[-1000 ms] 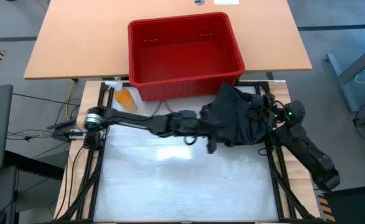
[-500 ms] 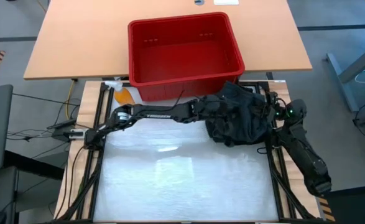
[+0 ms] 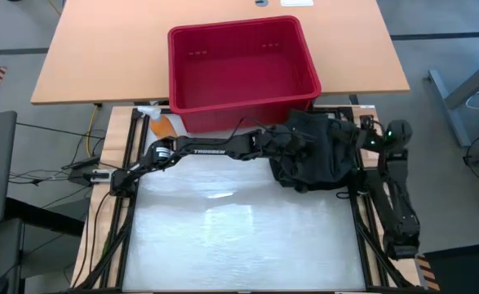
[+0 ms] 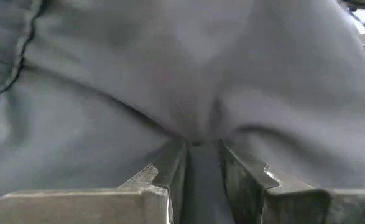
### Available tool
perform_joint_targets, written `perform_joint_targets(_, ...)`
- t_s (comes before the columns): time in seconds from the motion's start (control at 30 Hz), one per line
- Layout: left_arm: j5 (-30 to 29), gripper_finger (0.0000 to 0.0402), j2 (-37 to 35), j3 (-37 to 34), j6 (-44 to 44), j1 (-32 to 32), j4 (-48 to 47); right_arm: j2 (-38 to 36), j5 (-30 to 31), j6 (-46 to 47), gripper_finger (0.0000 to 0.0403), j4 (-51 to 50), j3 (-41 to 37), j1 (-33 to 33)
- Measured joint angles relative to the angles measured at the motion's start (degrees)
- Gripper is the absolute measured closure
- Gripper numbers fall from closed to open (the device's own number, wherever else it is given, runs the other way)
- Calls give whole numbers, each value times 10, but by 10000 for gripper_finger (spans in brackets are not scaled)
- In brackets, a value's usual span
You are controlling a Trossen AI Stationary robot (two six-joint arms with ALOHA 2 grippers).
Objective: Fold laundry
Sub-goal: Stack the black shorts on top of the black shirt
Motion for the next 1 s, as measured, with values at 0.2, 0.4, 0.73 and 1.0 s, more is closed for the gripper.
perform_joint_targets(0.2,5,315,0,0,0,0,-4,65,-2,-220,150,-333,137,-69)
perform_joint_targets(0.4,10,315,0,0,0,0,-4,165,288,-552,155,-674,304,-71)
perform_joint_targets(0.73,11,315,0,0,-4,0,7,199,471,-585,155,-687,499,-58)
perform_joint_targets(1.0,16,315,-1,16,0,1,18,205,241,-502,159,-697,527,-36)
